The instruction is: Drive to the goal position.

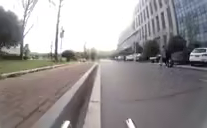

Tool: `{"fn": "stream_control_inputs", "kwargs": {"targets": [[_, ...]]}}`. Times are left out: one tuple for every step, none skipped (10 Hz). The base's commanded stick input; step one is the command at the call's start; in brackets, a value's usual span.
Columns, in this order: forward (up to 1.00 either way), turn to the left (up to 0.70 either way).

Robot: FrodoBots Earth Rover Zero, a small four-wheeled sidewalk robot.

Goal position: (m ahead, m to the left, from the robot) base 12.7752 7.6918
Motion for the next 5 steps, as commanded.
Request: {"fn": "stream_control_inputs", "kwargs": {"targets": [[0.67,0.00],[0.67,0.00],[0.67,0.00],[0.67,-0.07],[0.67,-0.13]]}}
